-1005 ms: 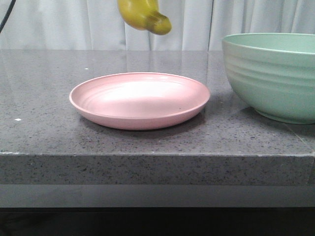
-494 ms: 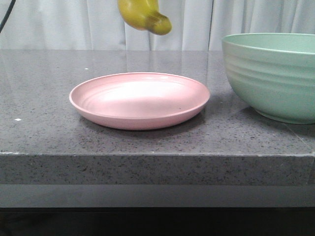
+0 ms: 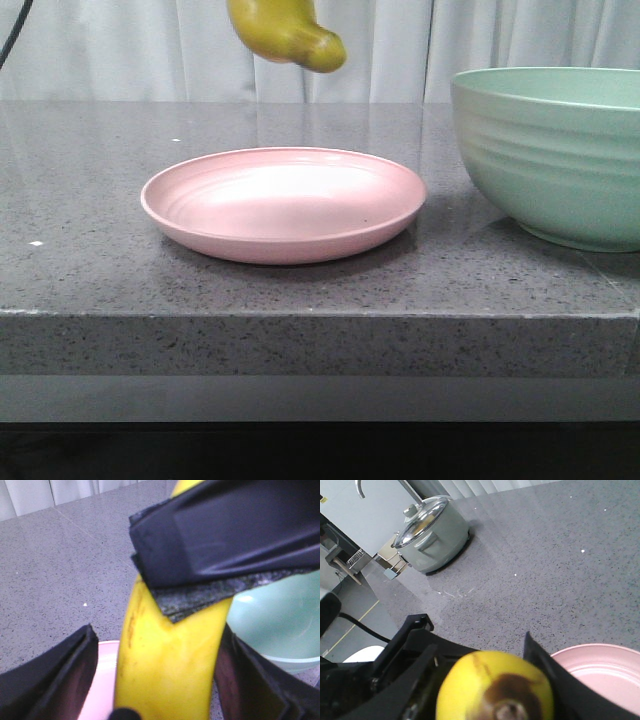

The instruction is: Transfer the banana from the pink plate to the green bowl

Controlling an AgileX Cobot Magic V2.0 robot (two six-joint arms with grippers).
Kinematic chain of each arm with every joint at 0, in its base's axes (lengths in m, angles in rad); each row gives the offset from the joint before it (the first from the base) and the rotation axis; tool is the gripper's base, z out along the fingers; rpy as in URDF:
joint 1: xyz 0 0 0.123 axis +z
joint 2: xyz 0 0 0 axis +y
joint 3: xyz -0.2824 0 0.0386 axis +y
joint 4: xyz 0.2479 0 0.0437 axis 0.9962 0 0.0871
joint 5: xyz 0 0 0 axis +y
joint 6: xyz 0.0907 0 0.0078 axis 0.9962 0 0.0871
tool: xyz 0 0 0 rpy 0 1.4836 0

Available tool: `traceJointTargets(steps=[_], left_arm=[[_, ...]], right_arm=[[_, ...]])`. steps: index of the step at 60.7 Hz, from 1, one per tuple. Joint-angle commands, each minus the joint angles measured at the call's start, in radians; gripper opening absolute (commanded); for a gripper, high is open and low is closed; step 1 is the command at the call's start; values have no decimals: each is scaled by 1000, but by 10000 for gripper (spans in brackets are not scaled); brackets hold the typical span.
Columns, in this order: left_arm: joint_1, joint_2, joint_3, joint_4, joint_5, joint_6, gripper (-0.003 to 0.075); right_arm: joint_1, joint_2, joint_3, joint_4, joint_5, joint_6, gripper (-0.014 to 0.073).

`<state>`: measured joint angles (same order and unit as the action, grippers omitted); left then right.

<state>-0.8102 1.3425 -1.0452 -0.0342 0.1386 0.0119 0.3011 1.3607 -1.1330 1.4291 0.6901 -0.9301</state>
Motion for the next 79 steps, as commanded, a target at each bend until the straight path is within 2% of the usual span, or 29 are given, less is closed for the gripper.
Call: traceJointTargets(steps=[1, 37, 44, 49, 66, 72, 79], left_arm=[[-11, -28, -31, -3, -85, -1, 481], [-11, -28, -31, -3, -85, -1, 481], [-11, -28, -31, -3, -85, -1, 481], [-11, -28, -31, -3, -85, -1, 481], [-11, -28, -31, -3, -70, -1, 481], [-11, -28, -31, -2, -70, -1, 481], [-11, -28, -31, -2, -70, -1, 481]], right_arm=[[3, -29, -37, 57, -2, -12, 232], [3, -29, -37, 51, -271, -32, 232], [3, -29, -37, 8, -353, -32, 232], [3, -30, -55, -90, -373, -32, 232], [-60, -35, -207, -274, -275, -12, 232], [-130, -35, -267, -369, -180, 80, 232], [-204, -35, -356, -554, -23, 238, 232]])
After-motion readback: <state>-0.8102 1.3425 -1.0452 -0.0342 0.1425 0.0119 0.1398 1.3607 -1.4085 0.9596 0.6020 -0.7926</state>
